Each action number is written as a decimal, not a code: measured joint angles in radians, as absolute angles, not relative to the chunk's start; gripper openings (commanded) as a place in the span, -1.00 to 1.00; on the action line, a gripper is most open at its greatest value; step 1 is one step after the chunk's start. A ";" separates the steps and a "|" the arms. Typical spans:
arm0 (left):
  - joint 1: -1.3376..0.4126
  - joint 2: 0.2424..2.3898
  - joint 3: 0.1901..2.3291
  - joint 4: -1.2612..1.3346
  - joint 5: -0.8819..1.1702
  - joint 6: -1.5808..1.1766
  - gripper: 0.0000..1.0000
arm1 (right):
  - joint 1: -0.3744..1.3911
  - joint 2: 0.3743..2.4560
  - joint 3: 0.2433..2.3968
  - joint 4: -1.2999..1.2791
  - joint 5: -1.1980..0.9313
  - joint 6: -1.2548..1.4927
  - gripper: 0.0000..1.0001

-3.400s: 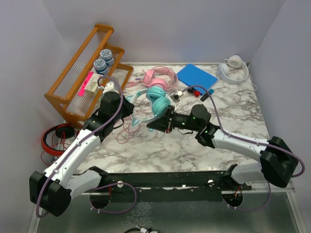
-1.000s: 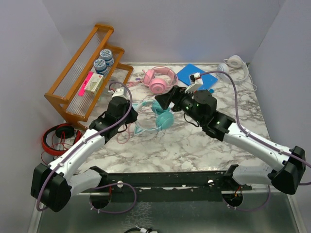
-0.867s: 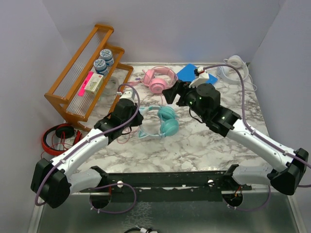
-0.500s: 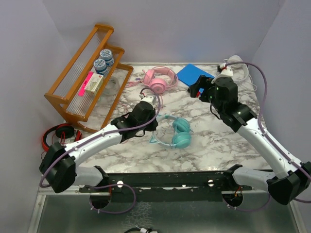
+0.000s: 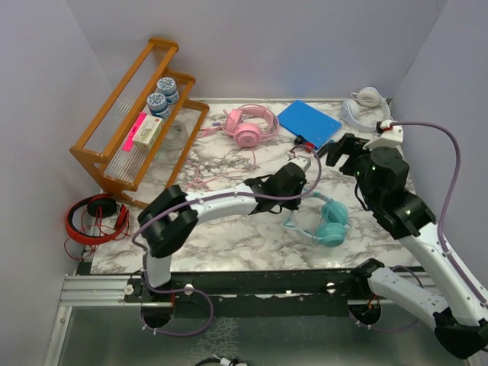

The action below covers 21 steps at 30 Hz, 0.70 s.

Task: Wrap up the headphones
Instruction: Place the headphones at the center of the board.

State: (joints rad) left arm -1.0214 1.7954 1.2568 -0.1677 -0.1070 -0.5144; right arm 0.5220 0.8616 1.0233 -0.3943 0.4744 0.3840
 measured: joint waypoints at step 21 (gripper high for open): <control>-1.036 2.400 1.896 -0.084 -0.105 -0.461 0.10 | 0.522 0.722 1.042 -0.521 0.526 0.362 0.70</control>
State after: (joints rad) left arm -1.0363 2.3997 1.8957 -0.0837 -0.1051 -0.4606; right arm 0.5220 0.7216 1.0424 -0.5205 0.5262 0.3618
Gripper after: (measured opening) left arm 0.309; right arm 0.850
